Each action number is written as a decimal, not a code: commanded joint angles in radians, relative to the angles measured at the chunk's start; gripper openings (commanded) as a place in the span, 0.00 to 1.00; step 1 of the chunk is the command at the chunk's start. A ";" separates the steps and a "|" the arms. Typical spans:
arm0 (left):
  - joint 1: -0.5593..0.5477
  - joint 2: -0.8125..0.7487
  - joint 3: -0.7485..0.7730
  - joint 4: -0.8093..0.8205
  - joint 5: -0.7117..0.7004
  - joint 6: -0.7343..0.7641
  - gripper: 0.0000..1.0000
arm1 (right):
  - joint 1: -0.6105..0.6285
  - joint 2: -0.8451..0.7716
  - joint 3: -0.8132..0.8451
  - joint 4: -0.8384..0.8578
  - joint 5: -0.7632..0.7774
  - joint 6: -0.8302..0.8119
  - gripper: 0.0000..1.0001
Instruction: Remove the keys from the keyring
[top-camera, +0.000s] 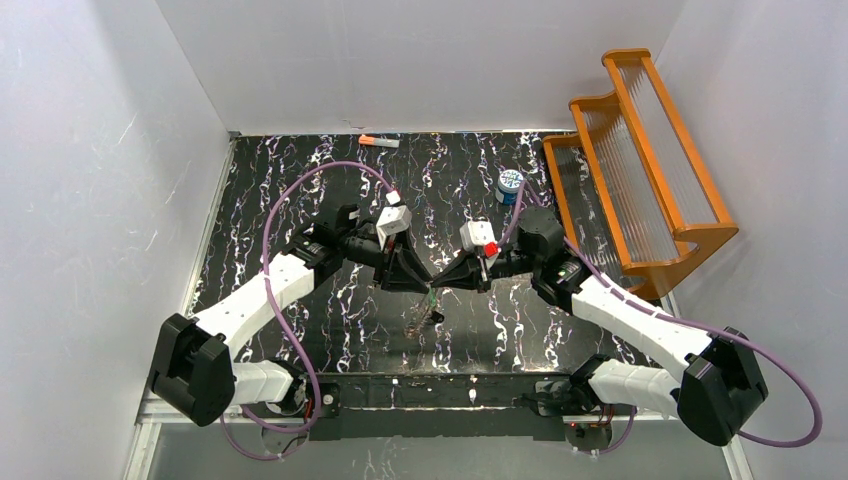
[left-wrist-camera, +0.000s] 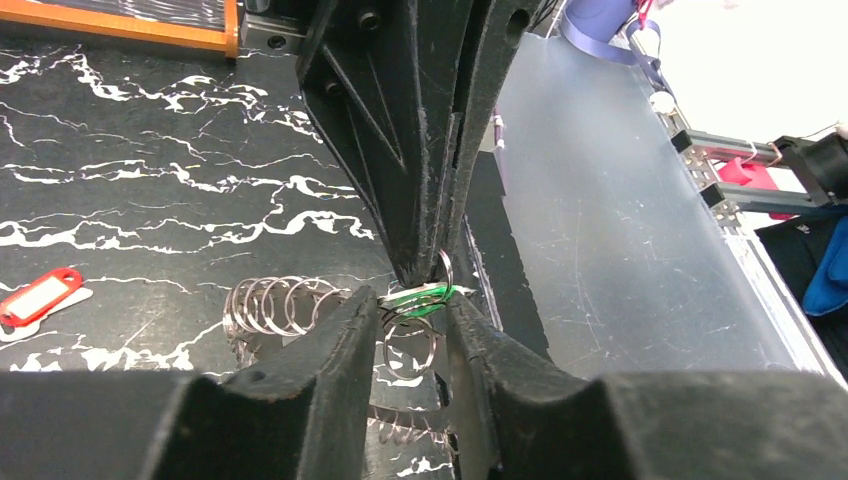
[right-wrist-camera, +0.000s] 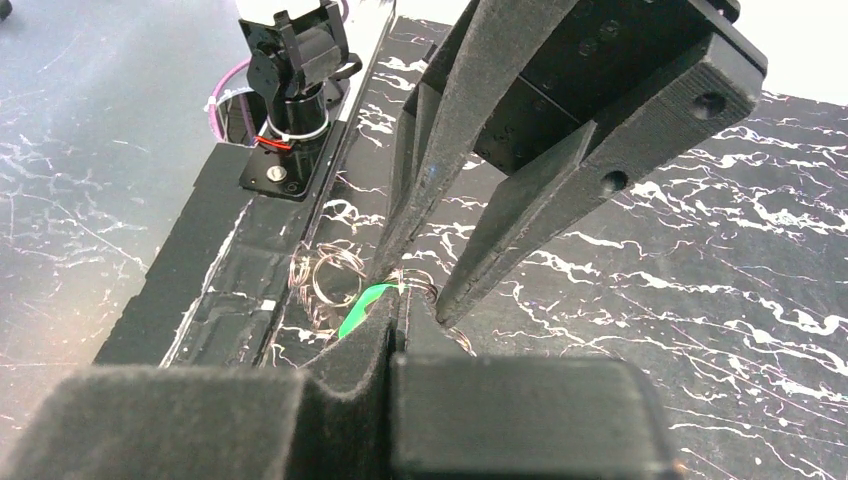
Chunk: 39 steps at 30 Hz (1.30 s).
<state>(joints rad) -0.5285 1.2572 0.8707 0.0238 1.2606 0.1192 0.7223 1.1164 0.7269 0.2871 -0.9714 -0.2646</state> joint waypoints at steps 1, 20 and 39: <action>-0.013 -0.001 0.028 -0.010 0.055 0.010 0.27 | 0.005 -0.005 0.059 0.072 -0.005 0.005 0.01; -0.016 -0.027 0.021 -0.014 0.070 0.003 0.01 | 0.006 -0.095 0.010 0.036 0.138 -0.029 0.01; 0.003 -0.020 -0.004 0.161 -0.175 -0.286 0.00 | 0.015 -0.115 -0.016 -0.094 0.182 -0.055 0.01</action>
<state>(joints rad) -0.5381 1.2549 0.8841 0.0669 1.1301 -0.0418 0.7277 0.9882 0.7048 0.1749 -0.7876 -0.3107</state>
